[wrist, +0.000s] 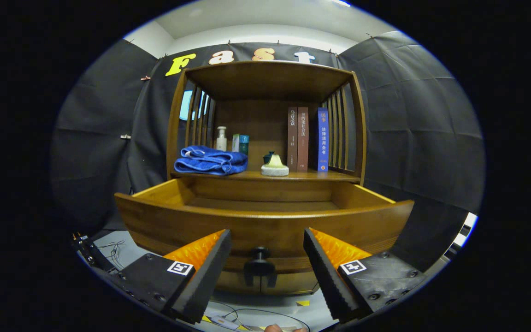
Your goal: Pull open the drawer, take out the items inside it, and place them on the countertop above the cabinet.
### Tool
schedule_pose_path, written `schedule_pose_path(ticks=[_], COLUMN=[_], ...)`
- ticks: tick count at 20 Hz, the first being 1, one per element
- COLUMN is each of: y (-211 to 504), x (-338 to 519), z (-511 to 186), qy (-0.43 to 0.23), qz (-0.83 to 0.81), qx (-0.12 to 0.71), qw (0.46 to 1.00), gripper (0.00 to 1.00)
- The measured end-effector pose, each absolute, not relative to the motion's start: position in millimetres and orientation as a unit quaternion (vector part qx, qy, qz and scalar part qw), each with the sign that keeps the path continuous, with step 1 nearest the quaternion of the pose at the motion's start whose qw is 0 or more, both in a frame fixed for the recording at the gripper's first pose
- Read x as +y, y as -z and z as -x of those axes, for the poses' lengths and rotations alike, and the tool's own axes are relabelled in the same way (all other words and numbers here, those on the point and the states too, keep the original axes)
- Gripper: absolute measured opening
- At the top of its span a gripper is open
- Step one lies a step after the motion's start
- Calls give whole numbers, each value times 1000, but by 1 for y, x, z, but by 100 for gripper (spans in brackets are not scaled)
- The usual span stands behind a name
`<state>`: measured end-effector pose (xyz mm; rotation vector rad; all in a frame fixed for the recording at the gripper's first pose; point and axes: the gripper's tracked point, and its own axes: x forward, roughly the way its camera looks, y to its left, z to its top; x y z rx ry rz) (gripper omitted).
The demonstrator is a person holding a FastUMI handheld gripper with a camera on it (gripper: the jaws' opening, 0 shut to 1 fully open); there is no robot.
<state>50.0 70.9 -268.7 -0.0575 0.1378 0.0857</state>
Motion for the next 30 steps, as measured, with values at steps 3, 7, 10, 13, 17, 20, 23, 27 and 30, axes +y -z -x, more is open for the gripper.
schedule_pose_path(ticks=[3, 7, 10, 13, 17, 20, 23, 27, 30], y=[293, 309, 314, 305, 299, 286, 284, 276, 281], x=[72, 89, 90, 86, 82, 79, 79, 81, 83], z=[-55, -61, -67, -71, -74, -80, -98, -129, -156], qy=[-38, -52, -52, -42, -43, -39, -39, -43, -42], qz=[38, 28, 13, 1, 8, 10, 8, 0, 7], qx=[73, 72, 73, 54, 41, 32, 46, 47, 62], qw=[996, 996, 996, 998, 998, 999, 998, 998, 997], gripper=[100, 100, 100, 99, 99, 99, 99, 99, 99])
